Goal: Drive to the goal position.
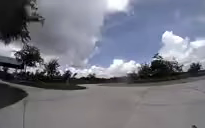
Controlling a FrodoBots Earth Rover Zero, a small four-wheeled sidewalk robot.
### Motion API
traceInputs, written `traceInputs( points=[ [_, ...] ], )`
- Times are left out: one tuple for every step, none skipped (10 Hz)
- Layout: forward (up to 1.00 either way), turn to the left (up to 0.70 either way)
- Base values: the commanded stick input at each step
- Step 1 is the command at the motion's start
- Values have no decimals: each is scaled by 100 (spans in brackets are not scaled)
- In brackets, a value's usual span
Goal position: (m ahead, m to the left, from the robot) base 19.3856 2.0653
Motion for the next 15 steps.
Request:
traceInputs(
  points=[
    [85, 0],
    [85, 0],
    [85, 0],
    [85, 0],
    [85, 0],
    [85, 0],
    [85, 0],
    [85, 0],
    [85, 0],
    [85, 0],
    [85, 0],
    [85, 0],
    [85, 0],
    [85, 0],
    [85, 0]
  ],
)
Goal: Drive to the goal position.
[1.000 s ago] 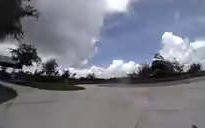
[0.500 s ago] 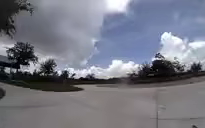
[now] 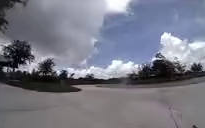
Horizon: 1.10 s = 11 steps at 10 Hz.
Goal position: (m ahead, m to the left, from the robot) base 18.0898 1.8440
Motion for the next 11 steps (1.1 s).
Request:
traceInputs(
  points=[
    [85, 0],
    [85, 0],
    [85, 0],
    [85, 0],
    [85, 0],
    [85, 15],
    [85, 34],
    [85, 27],
    [85, 10],
    [85, 0],
    [85, 0]
  ],
)
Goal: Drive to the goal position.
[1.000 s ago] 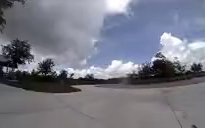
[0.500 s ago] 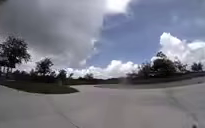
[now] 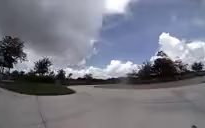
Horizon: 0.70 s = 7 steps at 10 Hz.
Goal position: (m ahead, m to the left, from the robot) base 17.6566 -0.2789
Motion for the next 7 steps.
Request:
traceInputs(
  points=[
    [85, 0],
    [85, 0],
    [85, 0],
    [85, 0],
    [85, 0],
    [85, 0],
    [85, 0]
  ],
)
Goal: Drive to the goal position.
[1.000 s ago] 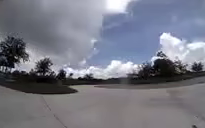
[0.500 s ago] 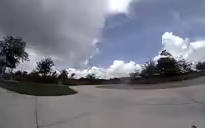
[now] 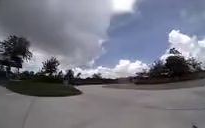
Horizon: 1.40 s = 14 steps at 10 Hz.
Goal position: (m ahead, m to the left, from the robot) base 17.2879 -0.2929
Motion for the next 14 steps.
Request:
traceInputs(
  points=[
    [85, 0],
    [85, 0],
    [85, 0],
    [85, 0],
    [85, 0],
    [85, 0],
    [85, 0],
    [85, 0],
    [85, 0],
    [85, 0],
    [85, 0],
    [85, 0],
    [85, 0],
    [85, 0]
  ],
)
